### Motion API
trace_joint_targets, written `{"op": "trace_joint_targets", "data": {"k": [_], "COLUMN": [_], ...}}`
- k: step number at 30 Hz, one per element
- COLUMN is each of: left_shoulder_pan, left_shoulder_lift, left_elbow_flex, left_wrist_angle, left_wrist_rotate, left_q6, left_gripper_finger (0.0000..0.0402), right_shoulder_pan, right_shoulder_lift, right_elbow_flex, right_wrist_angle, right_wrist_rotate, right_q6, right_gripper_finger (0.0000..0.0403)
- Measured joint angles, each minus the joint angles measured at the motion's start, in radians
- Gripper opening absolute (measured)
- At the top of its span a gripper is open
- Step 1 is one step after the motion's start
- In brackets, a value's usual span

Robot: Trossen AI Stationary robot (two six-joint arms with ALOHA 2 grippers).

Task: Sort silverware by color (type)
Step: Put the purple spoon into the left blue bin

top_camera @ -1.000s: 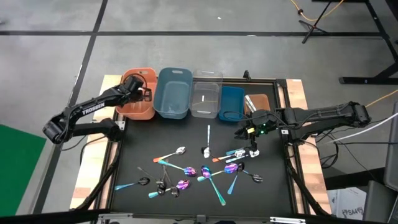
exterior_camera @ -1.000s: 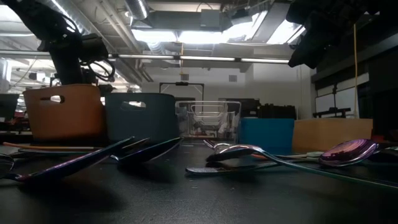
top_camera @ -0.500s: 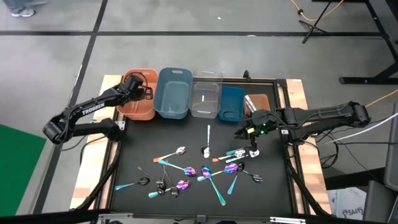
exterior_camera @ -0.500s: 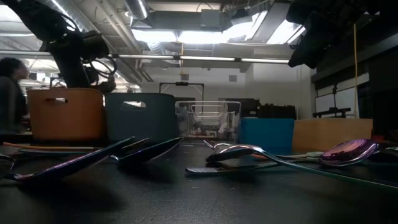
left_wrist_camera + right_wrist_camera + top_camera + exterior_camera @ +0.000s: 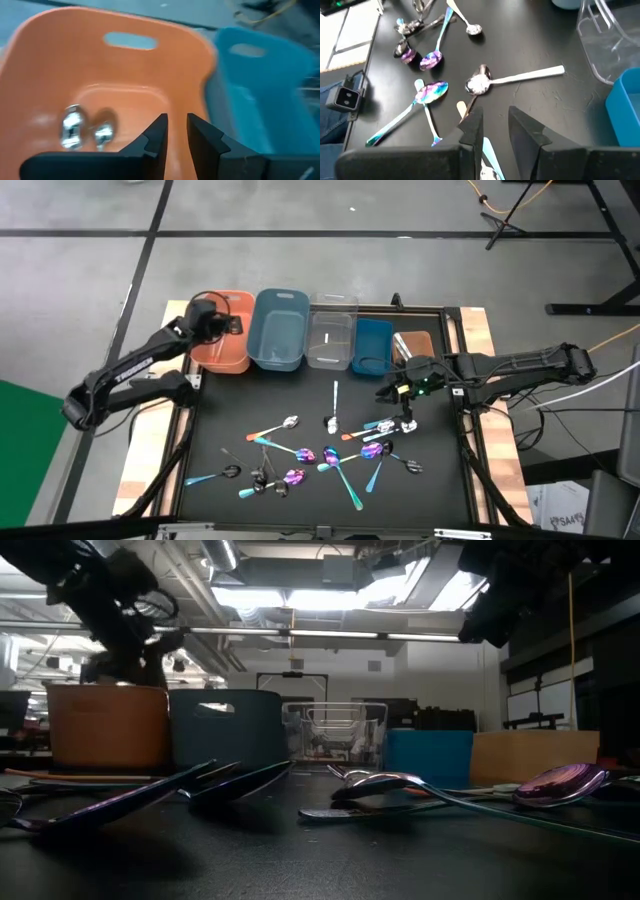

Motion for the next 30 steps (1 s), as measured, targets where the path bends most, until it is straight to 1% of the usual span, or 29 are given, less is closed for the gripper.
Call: {"op": "trace_joint_targets", "data": {"k": [4,8,11,15,19,24,30], "left_shoulder_pan": [-0.062,-0.155,-0.242,-0.385,-0.550,-0.749,-0.925], "left_shoulder_lift": [-0.079,-0.141,-0.172,-0.181,-0.159,-0.097,0.018], "left_elbow_flex": [0.000,0.000,0.000,0.000,0.000,0.000,0.000], "left_wrist_angle": [0.034,0.075,0.109,0.184,0.307,0.431,0.528], "left_wrist_rotate": [0.079,0.136,0.161,0.162,0.126,0.030,-0.038], "left_q6": [-0.001,-0.001,-0.001,-0.005,-0.002,0.032,0.074], "left_gripper_finger": [0.0065,0.0065,0.0065,0.0065,0.0065,0.0065,0.0065], "right_shoulder_pan": [0.000,0.000,0.000,0.000,0.000,0.000,0.000], "right_shoulder_lift": [0.000,0.000,0.000,0.000,0.000,0.000,0.000], "right_elbow_flex": [0.000,0.000,0.000,0.000,0.000,0.000,0.000], "right_wrist_angle": [0.005,0.005,0.005,0.005,0.005,0.005,0.005], "right_wrist_rotate": [0.000,0.000,0.000,0.000,0.000,0.000,0.000], "right_q6": [0.000,0.000,0.000,0.000,0.000,0.000,0.000], "right_gripper_finger": [0.0081,0.0081,0.0081,0.0081,0.0081,0.0081,0.0081]}}
